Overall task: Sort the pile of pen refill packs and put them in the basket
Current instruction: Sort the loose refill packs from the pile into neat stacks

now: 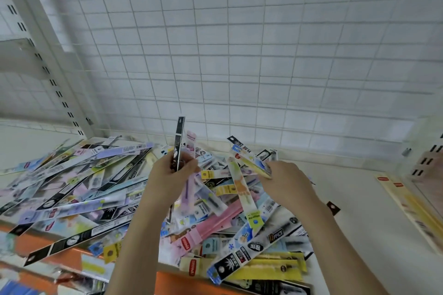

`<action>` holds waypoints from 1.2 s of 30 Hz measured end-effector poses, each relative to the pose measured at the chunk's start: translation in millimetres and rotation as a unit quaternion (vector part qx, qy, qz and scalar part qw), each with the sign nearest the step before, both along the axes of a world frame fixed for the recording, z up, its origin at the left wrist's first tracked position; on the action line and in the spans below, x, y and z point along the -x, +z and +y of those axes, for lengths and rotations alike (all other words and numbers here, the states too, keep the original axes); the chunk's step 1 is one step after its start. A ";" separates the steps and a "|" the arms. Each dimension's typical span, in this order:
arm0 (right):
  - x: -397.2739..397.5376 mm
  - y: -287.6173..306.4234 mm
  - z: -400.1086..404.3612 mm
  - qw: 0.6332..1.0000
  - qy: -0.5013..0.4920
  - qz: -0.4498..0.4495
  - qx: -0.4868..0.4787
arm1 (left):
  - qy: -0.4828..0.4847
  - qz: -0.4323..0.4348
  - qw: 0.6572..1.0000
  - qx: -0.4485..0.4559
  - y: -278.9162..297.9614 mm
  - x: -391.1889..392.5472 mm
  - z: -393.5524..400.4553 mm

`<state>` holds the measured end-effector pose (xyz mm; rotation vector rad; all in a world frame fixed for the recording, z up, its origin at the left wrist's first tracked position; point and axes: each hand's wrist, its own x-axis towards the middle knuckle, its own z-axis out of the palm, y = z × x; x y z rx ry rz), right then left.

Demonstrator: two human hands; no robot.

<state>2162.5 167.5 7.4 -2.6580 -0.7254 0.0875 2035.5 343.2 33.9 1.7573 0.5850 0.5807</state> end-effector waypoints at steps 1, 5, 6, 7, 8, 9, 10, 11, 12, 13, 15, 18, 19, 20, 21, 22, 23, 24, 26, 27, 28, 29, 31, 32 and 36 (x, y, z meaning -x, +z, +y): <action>-2.1 -1.0 7.2 1.000 0.000 0.011 0.002 | 0.000 0.002 1.000 0.006 -0.3 1.1 5.1; -2.9 -3.6 33.9 0.998 0.011 0.066 0.005 | 0.008 0.001 0.999 0.050 -2.7 4.1 23.8; -1.9 -4.1 39.1 0.997 0.011 0.071 0.016 | 0.011 0.011 0.999 0.051 -2.7 4.1 28.3; -1.2 -4.2 43.4 0.997 0.006 0.070 0.029 | 0.014 0.026 0.999 0.044 -3.0 3.4 33.2; -1.3 -3.9 46.5 0.997 -0.003 0.067 0.040 | 0.020 0.045 0.998 0.034 -4.2 2.1 38.2; -2.0 -2.9 48.6 0.997 -0.012 0.066 0.043 | 0.026 0.059 0.998 0.025 -5.3 0.6 42.2; -3.0 -1.6 49.6 0.997 -0.017 0.066 0.039 | 0.029 0.067 0.997 0.014 -7.1 -1.3 45.8; -4.1 0.5 50.0 0.997 -0.020 0.071 0.030 | 0.031 0.070 0.997 0.004 -7.9 -2.7 47.9; -5.0 2.9 50.0 0.997 -0.022 0.076 0.014 | 0.034 0.070 0.997 -0.012 -8.2 -3.6 48.7; -5.3 5.5 49.7 0.997 -0.025 0.079 -0.009 | 0.033 0.071 0.997 -0.028 -8.2 -4.6 48.3; -5.6 12.3 47.5 0.995 -0.030 0.074 -0.053 | 0.023 0.074 0.996 -0.049 -9.7 -7.3 47.1; -5.2 22.7 39.8 0.991 -0.037 0.065 -0.108 | -0.004 0.077 0.995 -0.061 -10.8 -13.2 42.0; -5.2 25.4 36.3 0.990 -0.040 0.059 -0.122 | -0.011 0.077 0.995 -0.063 -10.7 -15.6 40.1; -5.3 27.3 32.4 0.989 -0.045 0.052 -0.134 | -0.013 0.078 0.994 -0.069 -10.7 -17.6 38.2; -5.1 28.6 28.0 0.987 -0.050 0.045 -0.145 | -0.013 0.080 0.994 -0.080 -10.2 -19.0 35.6; -4.6 29.8 23.4 0.986 -0.054 0.036 -0.155 | -0.015 0.083 0.993 -0.089 -10.0 -20.6 33.2; -4.1 30.5 18.4 0.984 -0.060 0.026 -0.163 | -0.021 0.083 0.992 -0.094 -9.8 -22.2 30.9; -3.1 31.5 13.1 0.984 -0.068 0.016 -0.166 | -0.031 0.082 0.991 -0.098 -10.6 -24.4 29.1; -1.2 31.2 1.0 0.984 -0.086 -0.005 -0.158 | -0.046 0.085 0.989 -0.109 -11.7 -28.3 23.0; -0.7 29.4 -6.0 0.983 -0.095 -0.012 -0.155 | -0.053 0.087 0.988 -0.114 -12.6 -30.4 18.6; -0.5 26.6 -13.5 0.983 -0.105 -0.016 -0.151 | -0.062 0.090 0.987 -0.120 -13.6 -32.8 13.8; -0.6 23.0 -21.4 0.983 -0.116 -0.015 -0.144 | -0.071 0.094 0.984 -0.132 -14.1 -35.0 8.0; -0.4 15.1 -38.3 0.983 -0.137 -0.001 -0.124 | -0.085 0.104 0.977 -0.167 -15.0 -38.5 -5.2; 0.2 11.8 -47.0 0.982 -0.147 0.012 -0.118 | -0.090 0.112 0.972 -0.185 -15.6 -40.6 -11.6; 4.8 1.5 -79.9 0.968 -0.183 0.065 -0.158 | -0.119 0.143 0.954 -0.237 -19.0 -48.1 -36.1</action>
